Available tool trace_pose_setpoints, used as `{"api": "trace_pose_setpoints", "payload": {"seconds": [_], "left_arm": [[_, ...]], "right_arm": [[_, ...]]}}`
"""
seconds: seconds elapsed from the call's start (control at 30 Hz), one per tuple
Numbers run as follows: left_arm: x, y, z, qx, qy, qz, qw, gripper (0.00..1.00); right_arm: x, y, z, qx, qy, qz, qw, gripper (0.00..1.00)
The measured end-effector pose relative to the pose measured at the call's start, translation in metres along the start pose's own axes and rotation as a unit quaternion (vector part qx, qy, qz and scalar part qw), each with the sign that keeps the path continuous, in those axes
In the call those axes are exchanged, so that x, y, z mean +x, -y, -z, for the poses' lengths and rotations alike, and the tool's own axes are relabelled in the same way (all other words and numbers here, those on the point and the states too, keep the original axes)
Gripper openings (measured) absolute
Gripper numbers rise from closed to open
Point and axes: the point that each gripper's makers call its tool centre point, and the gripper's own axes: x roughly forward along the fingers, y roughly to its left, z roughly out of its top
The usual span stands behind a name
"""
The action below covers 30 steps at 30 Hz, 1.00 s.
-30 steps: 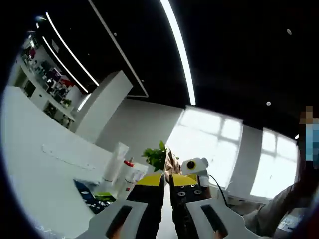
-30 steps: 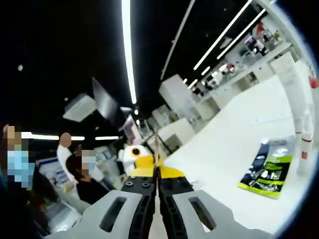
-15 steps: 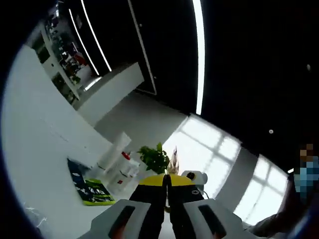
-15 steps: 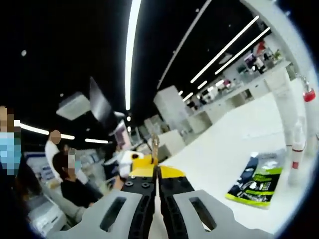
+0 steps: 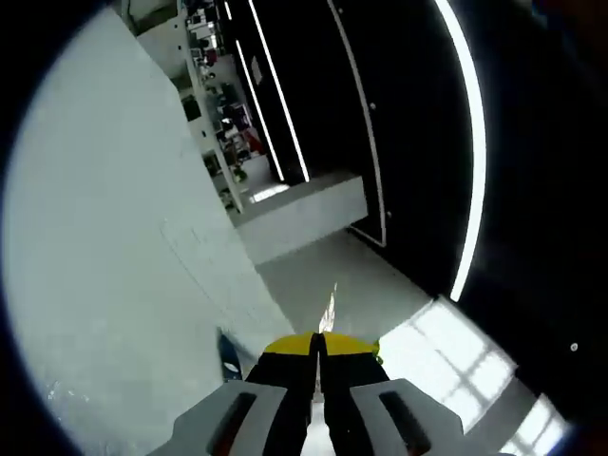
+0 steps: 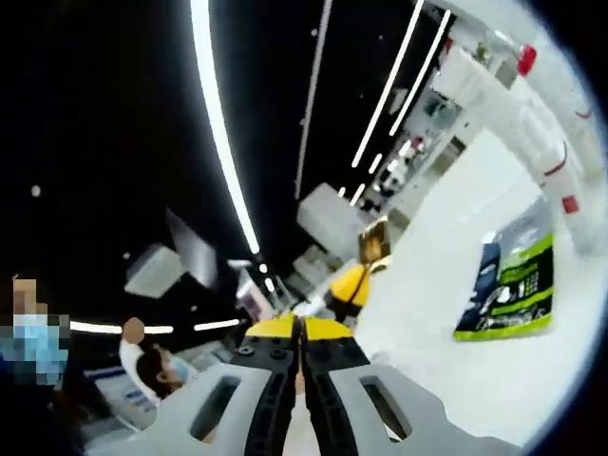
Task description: Arrange the skincare products in the storage area until every visible bottle or jar stands upright without overlapping.
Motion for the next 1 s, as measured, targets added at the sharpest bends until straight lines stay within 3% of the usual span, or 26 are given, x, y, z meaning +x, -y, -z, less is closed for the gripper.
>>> {"api": "trace_pose_setpoints", "payload": {"seconds": [0.1,0.27,0.47,0.67,0.7,0.8,0.87,1.0], "left_arm": [[0.01,-0.017,-0.001,0.013,0.0,-0.042,0.999,0.0],[0.017,-0.028,0.002,0.013,0.009,-0.077,0.9969,0.0],[0.025,-0.05,0.001,0.022,0.004,-0.126,0.9917,0.0],[0.029,-0.064,0.003,0.044,0.015,-0.164,0.9855,0.01],[0.031,-0.069,0.003,0.061,0.01,-0.177,0.9822,0.01],[0.033,-0.083,0.008,0.057,-0.005,-0.208,0.9765,0.01],[0.035,-0.087,0.009,0.044,-0.009,-0.212,0.9763,0.01],[0.033,-0.093,0.01,0.065,-0.008,-0.227,0.9717,0.01]], "right_arm": [[0.003,-0.001,0.006,-0.009,-0.011,0.004,0.9999,0.0],[0.007,-0.007,0.014,-0.041,-0.029,0.012,0.9987,0.0],[0.007,-0.006,0.021,-0.041,-0.038,0.013,0.9983,0.0],[0.003,-0.002,0.015,-0.041,-0.031,0.019,0.9985,0.0],[0.003,-0.001,0.014,-0.041,-0.029,0.02,0.9985,0.0],[0.001,0.001,0.011,-0.044,-0.027,0.023,0.9984,0.0],[0.0,0.002,0.011,-0.048,-0.028,0.027,0.9981,0.0],[-0.002,0.006,0.007,-0.051,-0.025,0.031,0.9979,0.0]]}}
